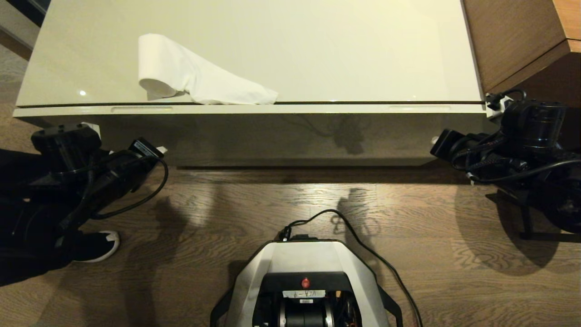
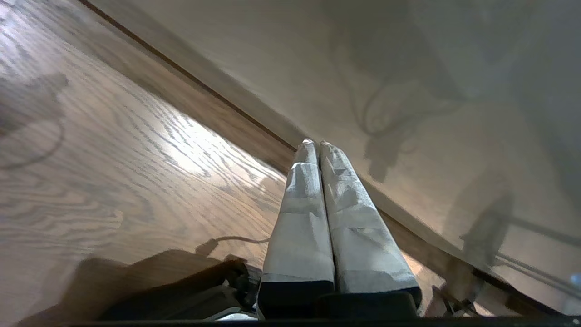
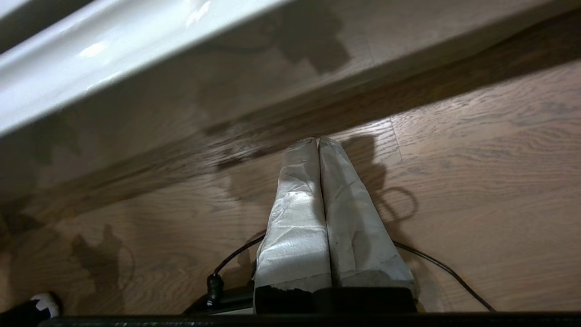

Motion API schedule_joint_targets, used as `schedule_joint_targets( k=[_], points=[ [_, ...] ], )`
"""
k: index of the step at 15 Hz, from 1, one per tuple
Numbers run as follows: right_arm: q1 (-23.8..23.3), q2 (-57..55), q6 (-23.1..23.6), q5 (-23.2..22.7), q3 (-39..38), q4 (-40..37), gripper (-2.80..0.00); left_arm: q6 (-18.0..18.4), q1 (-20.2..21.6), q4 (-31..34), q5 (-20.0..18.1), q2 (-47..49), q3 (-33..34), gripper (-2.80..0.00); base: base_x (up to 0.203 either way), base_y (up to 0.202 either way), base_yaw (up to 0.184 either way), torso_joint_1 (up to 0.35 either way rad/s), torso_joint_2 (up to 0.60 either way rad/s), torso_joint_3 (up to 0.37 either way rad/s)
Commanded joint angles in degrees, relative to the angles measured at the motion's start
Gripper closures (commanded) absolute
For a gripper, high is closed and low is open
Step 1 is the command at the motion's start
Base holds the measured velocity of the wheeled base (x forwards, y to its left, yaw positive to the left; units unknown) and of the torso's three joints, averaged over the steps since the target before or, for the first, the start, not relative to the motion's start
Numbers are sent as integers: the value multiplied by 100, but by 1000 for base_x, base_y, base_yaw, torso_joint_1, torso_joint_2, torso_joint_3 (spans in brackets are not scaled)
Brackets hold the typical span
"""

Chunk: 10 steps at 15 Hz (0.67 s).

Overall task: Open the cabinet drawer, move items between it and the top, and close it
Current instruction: Close the drawer

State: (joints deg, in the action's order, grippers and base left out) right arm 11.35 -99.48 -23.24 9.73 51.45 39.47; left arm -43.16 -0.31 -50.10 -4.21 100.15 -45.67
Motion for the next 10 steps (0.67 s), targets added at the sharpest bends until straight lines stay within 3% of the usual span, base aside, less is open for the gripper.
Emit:
schedule_joint_targets(
  k=[1, 4, 6, 8, 10],
  points=[
    [80, 123, -24, 84, -185, -1, 0, -23, 5, -1, -19, -114, 86, 0, 0, 0, 0, 0, 0, 0],
    [350, 763, -110, 283, -838, -27, 0, -18, -2, 148, -54, -1085, 663, 0, 0, 0, 0, 0, 0, 0],
    [521, 1133, -97, 498, -1172, -110, 0, -14, -14, 642, -67, -1775, 840, 0, 0, 0, 0, 0, 0, 0],
    [662, 2171, -78, 895, -1501, -522, 0, 2, -39, 1669, -82, -3049, 846, 0, 0, 0, 0, 0, 0, 0],
    [706, 3340, -75, 1142, -1629, -1410, 0, 48, -49, 2990, -86, -4362, 855, 0, 0, 0, 0, 0, 0, 0]
  ],
)
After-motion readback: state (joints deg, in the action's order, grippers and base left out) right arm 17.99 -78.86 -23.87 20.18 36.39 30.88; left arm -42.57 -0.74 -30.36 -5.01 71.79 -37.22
